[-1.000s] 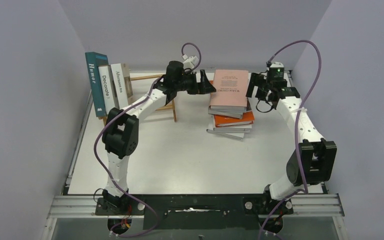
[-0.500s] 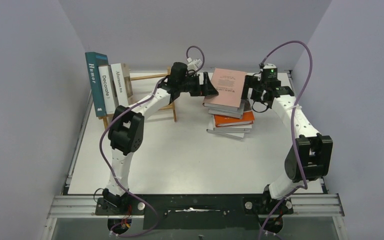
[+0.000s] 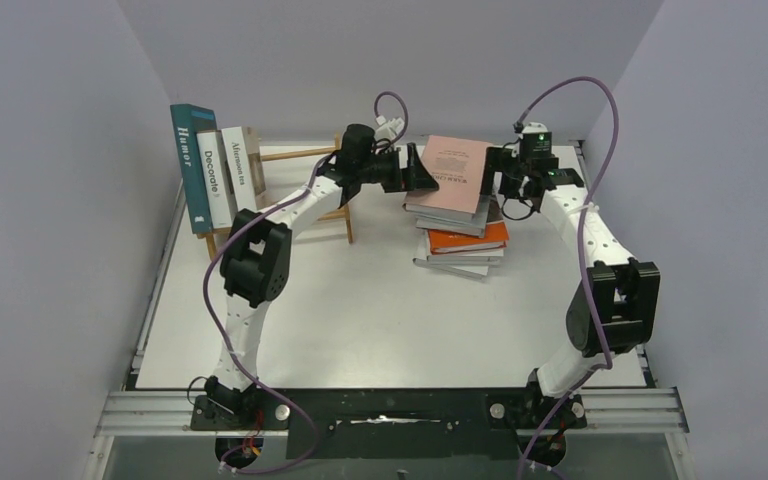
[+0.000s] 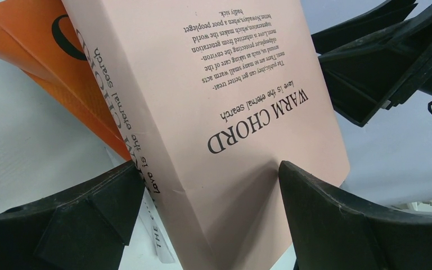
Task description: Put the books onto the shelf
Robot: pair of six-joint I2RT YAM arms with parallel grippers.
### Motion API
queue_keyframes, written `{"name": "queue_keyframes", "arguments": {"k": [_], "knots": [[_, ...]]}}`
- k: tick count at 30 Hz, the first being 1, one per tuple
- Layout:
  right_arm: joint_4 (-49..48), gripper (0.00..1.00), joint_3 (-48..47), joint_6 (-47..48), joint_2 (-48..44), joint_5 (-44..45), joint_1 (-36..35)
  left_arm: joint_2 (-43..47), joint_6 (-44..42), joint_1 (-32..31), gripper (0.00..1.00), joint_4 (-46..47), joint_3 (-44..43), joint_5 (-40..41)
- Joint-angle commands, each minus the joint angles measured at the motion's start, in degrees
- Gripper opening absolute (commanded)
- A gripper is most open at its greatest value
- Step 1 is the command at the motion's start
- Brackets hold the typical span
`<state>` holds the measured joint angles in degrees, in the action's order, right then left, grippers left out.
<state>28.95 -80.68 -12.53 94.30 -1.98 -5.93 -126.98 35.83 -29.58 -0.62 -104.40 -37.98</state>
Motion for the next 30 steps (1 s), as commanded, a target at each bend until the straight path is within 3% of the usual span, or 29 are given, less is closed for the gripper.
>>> {"name": "queue_keyframes", "arguments": {"k": [1, 30], "knots": [[-5.28, 0.98, -2.18, 1.17, 0.89, -2.6, -1.45, 0.38, 1.43, -0.21, 0.89, 6.38, -2.3, -5.21], [-12.76, 0.98, -0.36, 5.76, 1.0, -6.2, -4.34, 8.91, 5.1, -0.65, 0.89, 19.17, 5.04, -11.12]]}}
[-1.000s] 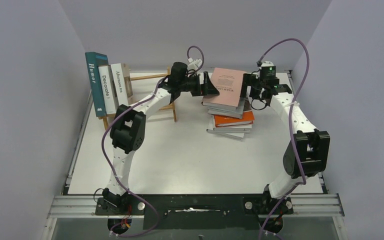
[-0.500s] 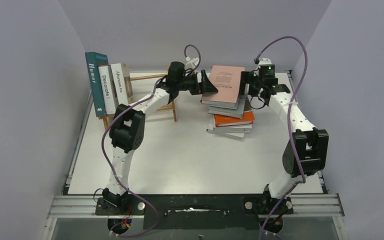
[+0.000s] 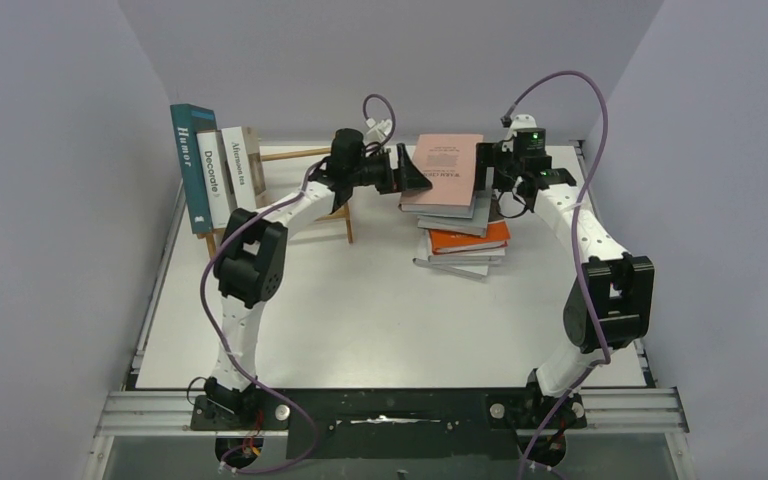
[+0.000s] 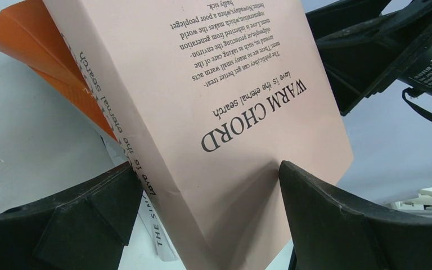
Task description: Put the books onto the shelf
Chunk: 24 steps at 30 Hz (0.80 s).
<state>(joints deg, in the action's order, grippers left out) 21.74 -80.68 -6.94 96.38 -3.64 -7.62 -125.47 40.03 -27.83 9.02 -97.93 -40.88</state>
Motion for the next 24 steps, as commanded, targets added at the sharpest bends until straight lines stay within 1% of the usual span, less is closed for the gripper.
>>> {"name": "queue_keyframes", "arguments": {"k": [1, 10, 13, 18, 24], "knots": [[-5.86, 0.98, -0.14, 0.27, -1.17, -4.61, -2.67, 7.8, 0.85, -2.36, 0.89, 9.53, -1.44, -8.31], [-8.75, 0.98, 1.67, 0.72, -2.0, -6.07, -2.66, 9.83, 1.86, -2.4, 0.88, 11.17, -0.87, -9.55], [-9.28, 0.98, 2.04, 1.01, -1.87, -6.61, -2.62, 10.49, 3.02, -2.39, 0.88, 12.89, 0.01, -10.03], [-11.09, 0.98, 4.89, 1.2, -3.24, -6.74, -2.91, 11.4, 6.13, -2.47, 0.89, 18.27, 2.83, -11.27], [-11.8, 0.98, 6.15, 1.45, -3.59, -6.4, -3.22, 11.28, 7.87, -2.74, 0.89, 20.21, 3.43, -12.7]]}}
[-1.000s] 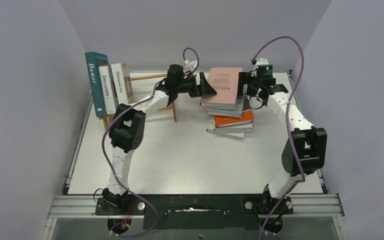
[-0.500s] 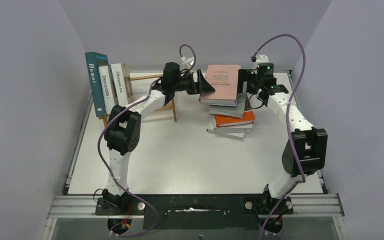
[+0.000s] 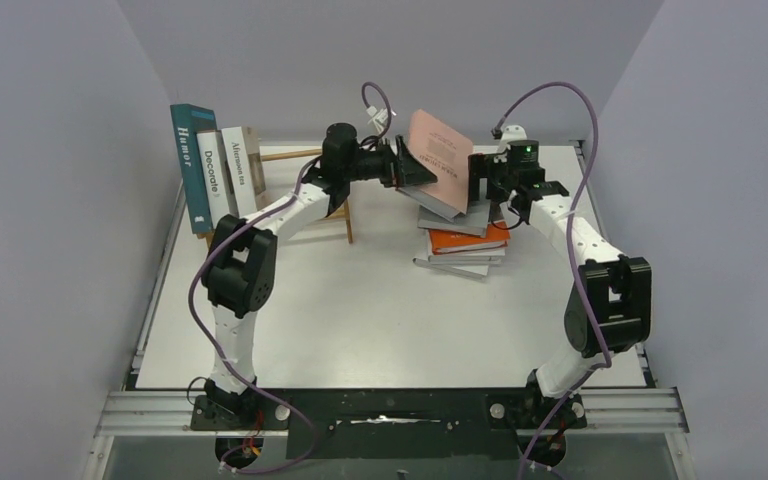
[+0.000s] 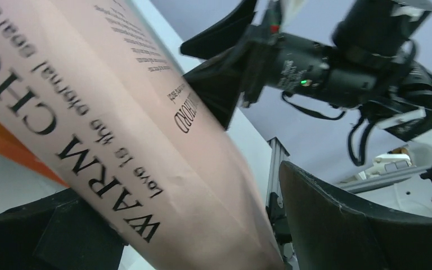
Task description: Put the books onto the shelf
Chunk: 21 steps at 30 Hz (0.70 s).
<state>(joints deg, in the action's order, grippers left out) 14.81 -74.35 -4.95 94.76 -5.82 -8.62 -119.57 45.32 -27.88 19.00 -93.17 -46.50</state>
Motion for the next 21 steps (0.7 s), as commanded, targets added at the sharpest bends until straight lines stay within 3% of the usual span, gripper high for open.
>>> {"name": "queue_keyframes", "arguments": {"k": [1, 12, 21], "knots": [[-4.8, 0.98, -0.14, -0.48, -1.97, -3.93, -2.36, 5.11, 2.86, -2.78, 0.89, 10.11, -1.55, -7.44], [-5.47, 0.98, 1.04, -0.29, -3.28, -2.62, -2.54, 4.78, 2.43, -2.88, 0.88, 9.32, -1.05, -7.7], [-5.92, 0.98, 1.86, -0.54, -5.43, -1.19, -2.5, 5.49, -2.0, -2.61, 0.73, 2.89, -1.04, -5.98]]}}
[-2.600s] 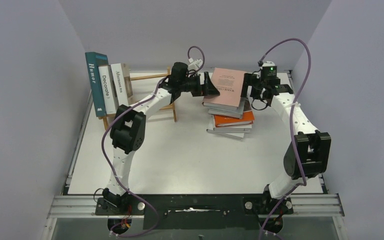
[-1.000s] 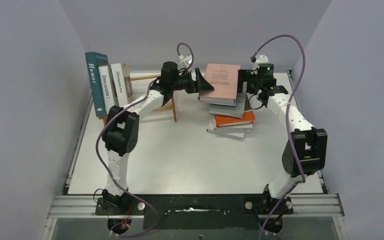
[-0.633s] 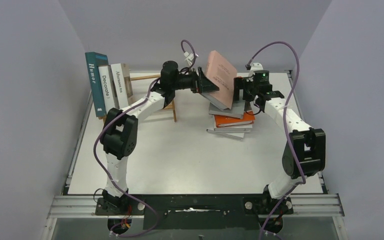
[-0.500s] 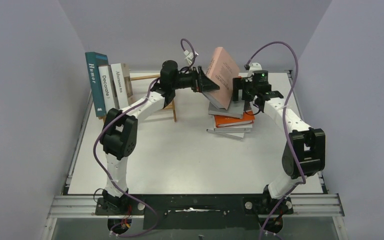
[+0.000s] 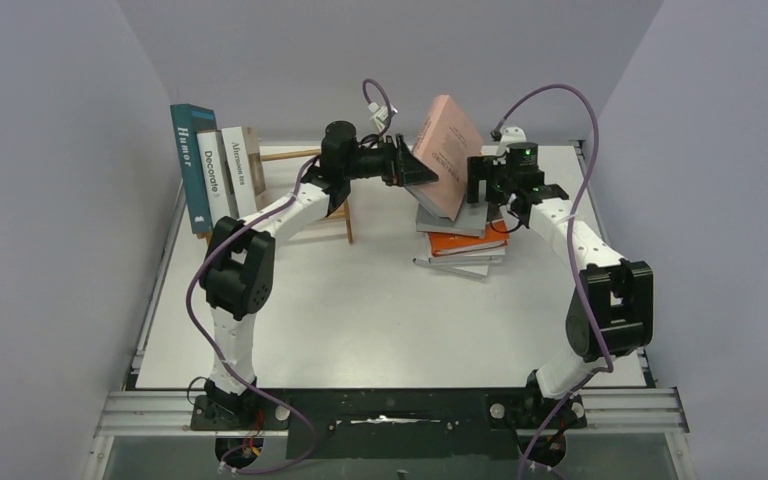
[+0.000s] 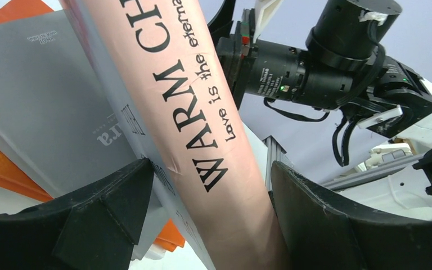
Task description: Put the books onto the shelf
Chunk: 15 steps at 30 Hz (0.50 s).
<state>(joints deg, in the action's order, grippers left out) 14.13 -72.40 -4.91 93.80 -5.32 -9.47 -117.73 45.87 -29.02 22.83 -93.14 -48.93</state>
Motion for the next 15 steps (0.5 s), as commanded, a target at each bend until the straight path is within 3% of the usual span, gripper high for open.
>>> {"name": "queue_keyframes", "arguments": {"k": [1, 15], "knots": [[-5.39, 0.98, 0.04, -0.61, -4.88, -1.52, -1.64, 3.88, -3.08, -1.32, 0.71, -1.48, -0.8, -3.15], [-5.61, 0.98, -0.98, -0.98, -7.49, -0.11, -2.05, 9.27, -6.36, 0.27, 0.31, -4.32, -0.6, -0.45]]}}
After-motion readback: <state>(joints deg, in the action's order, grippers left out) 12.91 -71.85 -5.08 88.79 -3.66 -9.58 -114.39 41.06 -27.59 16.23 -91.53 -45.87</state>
